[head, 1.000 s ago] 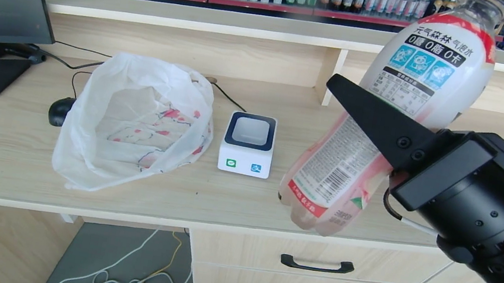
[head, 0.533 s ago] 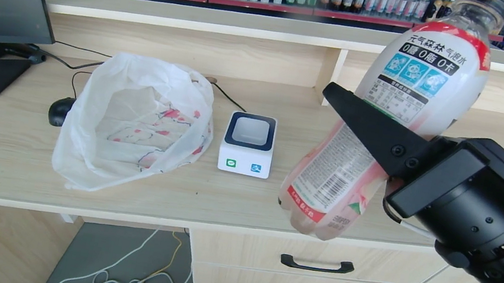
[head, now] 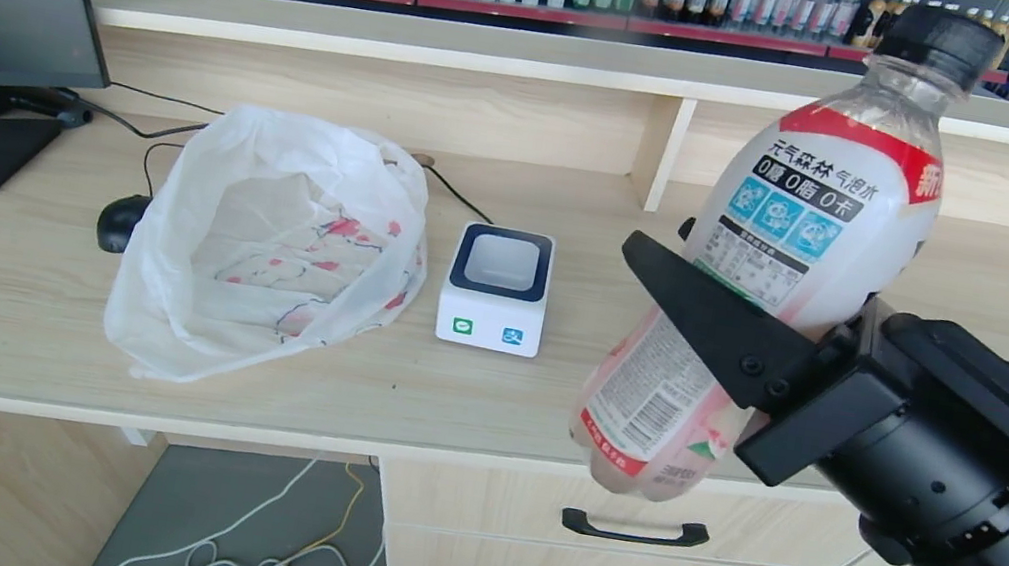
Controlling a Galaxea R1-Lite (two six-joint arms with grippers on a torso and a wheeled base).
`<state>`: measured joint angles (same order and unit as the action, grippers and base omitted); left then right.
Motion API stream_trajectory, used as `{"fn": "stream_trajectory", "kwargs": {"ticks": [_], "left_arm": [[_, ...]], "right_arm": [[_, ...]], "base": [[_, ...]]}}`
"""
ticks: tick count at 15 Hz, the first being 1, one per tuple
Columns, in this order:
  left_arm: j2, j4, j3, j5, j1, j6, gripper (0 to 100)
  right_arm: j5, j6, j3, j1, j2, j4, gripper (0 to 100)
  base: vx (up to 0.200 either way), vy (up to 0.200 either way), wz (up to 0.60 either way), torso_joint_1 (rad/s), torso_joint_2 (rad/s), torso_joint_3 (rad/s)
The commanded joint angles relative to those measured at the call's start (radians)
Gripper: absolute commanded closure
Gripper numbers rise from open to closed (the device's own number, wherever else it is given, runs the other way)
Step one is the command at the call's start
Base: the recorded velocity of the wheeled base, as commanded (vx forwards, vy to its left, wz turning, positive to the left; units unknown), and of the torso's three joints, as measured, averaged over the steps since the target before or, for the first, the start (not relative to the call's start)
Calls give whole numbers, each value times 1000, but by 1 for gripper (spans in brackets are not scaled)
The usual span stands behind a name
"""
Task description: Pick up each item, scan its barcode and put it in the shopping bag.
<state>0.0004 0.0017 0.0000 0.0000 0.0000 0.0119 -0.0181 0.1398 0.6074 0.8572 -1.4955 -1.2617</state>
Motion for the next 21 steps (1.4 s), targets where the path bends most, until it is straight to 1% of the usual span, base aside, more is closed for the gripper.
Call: {"fn": "stream_trajectory", "kwargs": {"ticks": [1,2,4,5,6,8,9,10,11,18,21], "left_arm": [[0,0,0,0,0,0,0],[0,0,0,0,0,0,0],[0,0,0,0,0,0,0],[0,0,0,0,0,0,0],[0,0,0,0,0,0,0],[1,0,0,0,0,0,0],[0,0,0,0,0,0,0],[0,0,0,0,0,0,0],[1,0,0,0,0,0,0],[0,0,0,0,0,-3,0],[0,0,0,0,0,-4,0]], "right_arm": [[4,-97,-12,0,-17,-1,100],[33,-141,-21,0,-23,-1,100],[182,-220,-17,-3,-37,-2,100],[224,-250,-14,-3,-46,-5,100],[241,-267,-17,-3,-46,-5,100],[348,-322,-6,-4,-46,-5,100],[383,-327,-2,-4,-49,-7,100],[460,-341,5,-4,-52,-13,100],[492,-356,3,-4,-52,-21,100],[497,-358,-5,-15,-54,-48,100],[497,-359,54,-21,-69,-48,100]], "base": [[0,0,0,0,0,0],[0,0,0,0,0,0],[0,0,0,0,0,0],[0,0,0,0,0,0],[0,0,0,0,0,0],[0,0,0,0,0,0],[0,0,0,0,0,0],[0,0,0,0,0,0],[0,0,0,0,0,0],[0,0,0,0,0,0],[0,200,0,4,9,2]]}}
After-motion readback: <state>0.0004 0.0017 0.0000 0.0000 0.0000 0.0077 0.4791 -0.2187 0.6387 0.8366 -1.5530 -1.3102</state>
